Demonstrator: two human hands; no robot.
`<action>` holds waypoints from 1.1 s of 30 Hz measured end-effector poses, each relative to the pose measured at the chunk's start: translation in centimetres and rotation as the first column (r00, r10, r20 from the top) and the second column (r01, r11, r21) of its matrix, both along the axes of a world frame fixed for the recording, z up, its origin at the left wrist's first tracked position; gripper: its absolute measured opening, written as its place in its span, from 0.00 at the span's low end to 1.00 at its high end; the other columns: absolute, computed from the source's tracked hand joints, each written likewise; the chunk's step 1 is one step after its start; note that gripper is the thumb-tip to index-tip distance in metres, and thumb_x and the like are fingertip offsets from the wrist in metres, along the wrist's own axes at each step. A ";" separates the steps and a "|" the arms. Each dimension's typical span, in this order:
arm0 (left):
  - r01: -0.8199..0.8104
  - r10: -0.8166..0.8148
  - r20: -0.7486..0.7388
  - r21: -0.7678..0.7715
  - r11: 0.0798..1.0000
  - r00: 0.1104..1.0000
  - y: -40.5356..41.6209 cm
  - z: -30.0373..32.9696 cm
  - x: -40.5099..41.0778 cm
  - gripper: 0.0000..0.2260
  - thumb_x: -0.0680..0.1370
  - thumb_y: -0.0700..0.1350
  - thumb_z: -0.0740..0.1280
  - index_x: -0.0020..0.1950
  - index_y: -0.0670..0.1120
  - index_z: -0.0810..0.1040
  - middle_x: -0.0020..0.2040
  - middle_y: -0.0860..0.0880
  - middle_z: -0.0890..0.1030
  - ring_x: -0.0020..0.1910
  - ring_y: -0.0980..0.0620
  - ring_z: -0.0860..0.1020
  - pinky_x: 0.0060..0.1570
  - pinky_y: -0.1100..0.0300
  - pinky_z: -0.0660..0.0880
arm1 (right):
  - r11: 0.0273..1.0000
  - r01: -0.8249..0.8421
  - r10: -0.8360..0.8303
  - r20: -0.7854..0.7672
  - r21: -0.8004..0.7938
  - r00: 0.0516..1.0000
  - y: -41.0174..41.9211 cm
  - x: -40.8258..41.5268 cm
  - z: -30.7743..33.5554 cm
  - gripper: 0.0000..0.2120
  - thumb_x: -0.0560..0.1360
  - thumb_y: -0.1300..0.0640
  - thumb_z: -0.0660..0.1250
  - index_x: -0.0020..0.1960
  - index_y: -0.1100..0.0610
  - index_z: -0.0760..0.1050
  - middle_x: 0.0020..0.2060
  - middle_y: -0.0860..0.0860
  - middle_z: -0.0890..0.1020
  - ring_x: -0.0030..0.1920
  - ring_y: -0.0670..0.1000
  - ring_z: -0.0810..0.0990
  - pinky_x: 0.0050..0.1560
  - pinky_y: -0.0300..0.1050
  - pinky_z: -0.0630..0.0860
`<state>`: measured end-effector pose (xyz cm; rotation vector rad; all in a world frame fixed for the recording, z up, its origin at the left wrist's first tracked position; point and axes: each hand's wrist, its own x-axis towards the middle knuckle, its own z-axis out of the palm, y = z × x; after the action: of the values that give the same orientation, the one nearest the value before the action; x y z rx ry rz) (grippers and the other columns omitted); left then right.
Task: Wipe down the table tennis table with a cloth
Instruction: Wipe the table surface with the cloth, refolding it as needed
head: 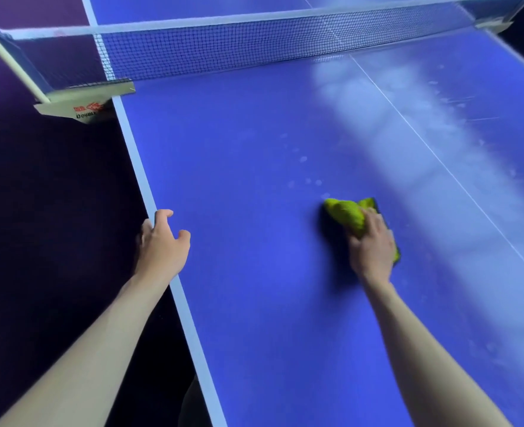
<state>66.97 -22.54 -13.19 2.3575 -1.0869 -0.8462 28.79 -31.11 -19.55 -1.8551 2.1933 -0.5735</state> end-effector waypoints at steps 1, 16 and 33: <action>-0.008 0.008 -0.019 0.003 1.000 1.000 -0.3 -0.1 0.1 0.22 0.83 0.46 0.60 0.77 0.50 0.63 0.72 0.43 0.67 0.67 0.42 0.68 0.51 0.50 0.68 | 0.996 0.083 -0.083 -0.005 0.020 0.997 -0.9 -1.6 0.1 0.27 0.76 0.53 0.68 0.75 0.50 0.71 0.73 0.54 0.74 0.71 0.62 0.74 0.73 0.64 0.67; -0.351 0.368 -0.151 0.131 0.927 0.917 -6.2 -0.3 4.6 0.23 0.78 0.58 0.61 0.69 0.47 0.68 0.66 0.41 0.74 0.59 0.38 0.75 0.61 0.45 0.74 | 0.826 -0.564 0.564 0.053 -0.018 0.824 5.9 26.9 0.4 0.27 0.74 0.44 0.67 0.73 0.43 0.71 0.79 0.46 0.68 0.81 0.51 0.61 0.80 0.54 0.56; -0.532 0.525 -0.409 0.106 0.840 0.746 -12.9 -1.5 8.1 0.20 0.79 0.57 0.61 0.67 0.48 0.69 0.56 0.50 0.70 0.53 0.47 0.70 0.54 0.49 0.67 | 0.974 0.222 -0.225 0.072 0.042 0.972 -14.2 5.4 -0.1 0.28 0.76 0.52 0.68 0.75 0.55 0.72 0.74 0.58 0.74 0.75 0.61 0.69 0.76 0.64 0.62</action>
<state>75.06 -35.42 -14.72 2.1379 -0.2142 -1.0407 34.16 -45.32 -19.61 -1.5534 2.3619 -0.6328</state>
